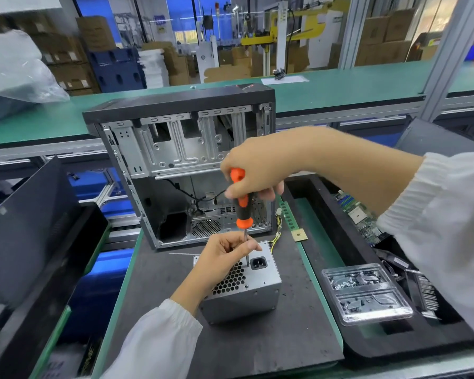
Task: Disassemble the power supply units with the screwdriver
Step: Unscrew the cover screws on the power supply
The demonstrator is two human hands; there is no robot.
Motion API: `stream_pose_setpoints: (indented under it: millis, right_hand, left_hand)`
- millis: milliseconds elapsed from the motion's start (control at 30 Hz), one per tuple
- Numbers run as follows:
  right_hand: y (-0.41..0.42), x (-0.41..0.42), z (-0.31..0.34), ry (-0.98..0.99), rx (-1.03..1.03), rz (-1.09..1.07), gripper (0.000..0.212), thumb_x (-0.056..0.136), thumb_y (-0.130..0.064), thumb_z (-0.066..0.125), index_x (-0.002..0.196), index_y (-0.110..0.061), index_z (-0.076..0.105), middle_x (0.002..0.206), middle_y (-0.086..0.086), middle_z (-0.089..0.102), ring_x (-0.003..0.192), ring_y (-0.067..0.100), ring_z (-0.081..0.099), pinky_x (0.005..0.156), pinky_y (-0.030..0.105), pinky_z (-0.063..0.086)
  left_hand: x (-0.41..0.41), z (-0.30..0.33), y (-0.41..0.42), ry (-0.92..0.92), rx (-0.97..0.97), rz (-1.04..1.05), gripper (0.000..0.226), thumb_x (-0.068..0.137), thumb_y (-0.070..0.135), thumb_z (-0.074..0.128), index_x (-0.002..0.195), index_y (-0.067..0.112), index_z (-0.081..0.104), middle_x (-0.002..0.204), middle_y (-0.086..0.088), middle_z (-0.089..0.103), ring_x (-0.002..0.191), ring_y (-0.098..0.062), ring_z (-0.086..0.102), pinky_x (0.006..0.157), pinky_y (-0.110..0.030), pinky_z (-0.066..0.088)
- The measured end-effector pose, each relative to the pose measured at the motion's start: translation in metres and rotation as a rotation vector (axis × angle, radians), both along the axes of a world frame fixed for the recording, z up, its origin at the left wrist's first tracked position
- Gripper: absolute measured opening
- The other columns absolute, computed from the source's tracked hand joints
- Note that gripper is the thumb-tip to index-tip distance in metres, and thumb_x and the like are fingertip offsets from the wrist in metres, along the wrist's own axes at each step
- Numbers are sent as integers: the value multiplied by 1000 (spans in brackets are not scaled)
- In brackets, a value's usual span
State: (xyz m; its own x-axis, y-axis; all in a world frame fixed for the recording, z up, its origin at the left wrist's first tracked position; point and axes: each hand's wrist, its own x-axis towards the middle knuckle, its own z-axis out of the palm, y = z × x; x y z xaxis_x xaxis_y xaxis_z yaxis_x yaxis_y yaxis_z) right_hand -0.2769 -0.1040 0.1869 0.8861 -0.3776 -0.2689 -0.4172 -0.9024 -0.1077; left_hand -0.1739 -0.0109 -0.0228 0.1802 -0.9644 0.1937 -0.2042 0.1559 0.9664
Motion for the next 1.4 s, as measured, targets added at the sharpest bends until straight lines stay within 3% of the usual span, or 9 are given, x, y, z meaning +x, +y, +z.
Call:
stream_pose_setpoints:
  millis: [133,267,367,533,733,900,1000,1233,1400]
  right_hand:
    - [1,-3,10,32,150,58,28,89,-29,65,113,-23,53,97,3,58,49,4,64,56,25,55]
    - [9,2,1,-51,-28,-58,59,82,-68,52,93,-10,52,54,4,65,44,18,66,56,32,59]
    - [7,5,-4,-44,-188,-63,63,87,-69,41,70,-9,46,34,1,56,40,18,63,60,30,57]
    - [0,0,7,49,-1,120,14,90,-28,62,103,-25,58,89,-3,58,64,11,61,59,27,50]
    - [5,-1,1,40,-75,-19,57,80,-67,56,103,-15,54,68,3,67,49,14,67,53,27,56]
    - [2,-3,3,79,-28,63,16,90,-24,62,103,-18,55,88,3,62,56,10,66,56,27,53]
    - [4,-5,8,57,34,102,34,84,-28,71,111,-28,51,107,2,50,77,18,63,67,33,55]
    - [13,-6,2,62,-251,-157,71,80,-76,44,80,-6,52,47,6,64,40,17,64,50,26,52]
    - [10,-6,6,87,-65,0,18,93,-31,57,99,-14,54,72,0,64,39,4,59,55,27,53]
  left_hand:
    - [-1,2,1,0,3,-16,24,90,38,63,84,19,76,53,5,25,47,-6,23,49,-8,25]
    - [-2,3,3,-2,-7,-27,21,90,34,63,83,19,76,52,9,26,45,-3,26,49,-6,28]
    - [-1,3,3,-9,-4,-23,22,90,36,63,83,20,76,52,10,27,46,-3,26,49,-7,27]
    - [0,2,2,-2,-15,-18,26,89,41,63,85,18,75,53,8,26,49,-6,24,51,-9,26]
    - [0,1,1,18,-16,-42,23,89,39,64,84,20,76,52,11,27,47,-3,27,51,-7,28]
    - [0,2,1,0,-26,-48,23,89,37,64,84,18,76,55,-4,23,48,-5,25,51,-6,28]
    - [-2,4,2,-27,-41,-53,20,88,35,65,84,19,76,60,-19,24,50,-5,28,55,-6,32]
    - [-4,6,3,1,-28,-41,18,89,27,63,81,17,74,53,10,29,45,1,31,52,-4,32]
    - [-4,6,4,1,-25,-26,19,88,30,64,80,17,74,52,9,29,46,0,29,52,-4,31]
